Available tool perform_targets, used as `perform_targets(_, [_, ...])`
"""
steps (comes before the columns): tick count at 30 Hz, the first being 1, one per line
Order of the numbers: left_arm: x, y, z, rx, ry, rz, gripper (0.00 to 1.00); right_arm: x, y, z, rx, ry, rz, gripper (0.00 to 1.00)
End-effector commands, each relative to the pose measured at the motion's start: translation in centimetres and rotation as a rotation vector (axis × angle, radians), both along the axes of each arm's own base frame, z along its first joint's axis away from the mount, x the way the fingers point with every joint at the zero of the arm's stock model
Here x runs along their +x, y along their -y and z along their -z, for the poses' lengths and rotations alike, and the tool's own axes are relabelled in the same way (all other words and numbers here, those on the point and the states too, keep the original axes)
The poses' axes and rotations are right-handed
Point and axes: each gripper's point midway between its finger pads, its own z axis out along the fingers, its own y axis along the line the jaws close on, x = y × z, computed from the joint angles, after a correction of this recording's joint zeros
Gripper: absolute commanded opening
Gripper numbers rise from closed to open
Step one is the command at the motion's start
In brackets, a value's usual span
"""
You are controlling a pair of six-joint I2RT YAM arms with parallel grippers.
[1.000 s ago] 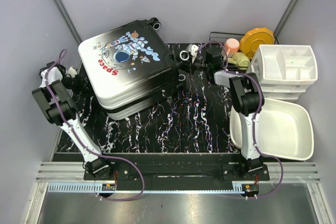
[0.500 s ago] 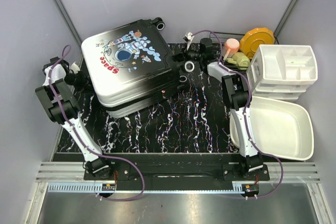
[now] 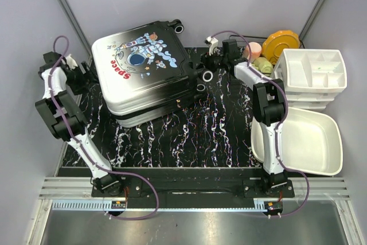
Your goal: Open, take out, and arrange the luggage
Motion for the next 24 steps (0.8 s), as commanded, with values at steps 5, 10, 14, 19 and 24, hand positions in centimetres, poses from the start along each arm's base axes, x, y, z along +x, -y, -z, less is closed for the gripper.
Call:
perform_targets(5, [-1.3,0.0,-12.6,0.012,0.277,0.01,0.97,-2.6,2.0,-1.1,-0.104,-0.142,0.058,0.66])
perform_targets(10, [-5.0,3.2,-16.0,-0.004,0.354,0.113,0.96,-3.8,1.8,1.7,-0.092,-0.321,0.08,0.65])
perform_targets(14, [-8.6,7.1,-17.6,-0.027,0.459,0.254,0.92,-5.2,1.1,3.4,-0.092,-0.397,0.076,0.63])
perform_targets(19, [-12.9,12.2,-19.9,-0.001,0.572,0.473,0.9,-7.2,0.2,5.3,-0.106,-0.498,0.071,0.63])
perform_targets(24, [-16.3,16.0,-18.4,0.123,0.567,0.683,0.88,-9.4,-0.4,7.4,-0.119,-0.606,0.064,0.57])
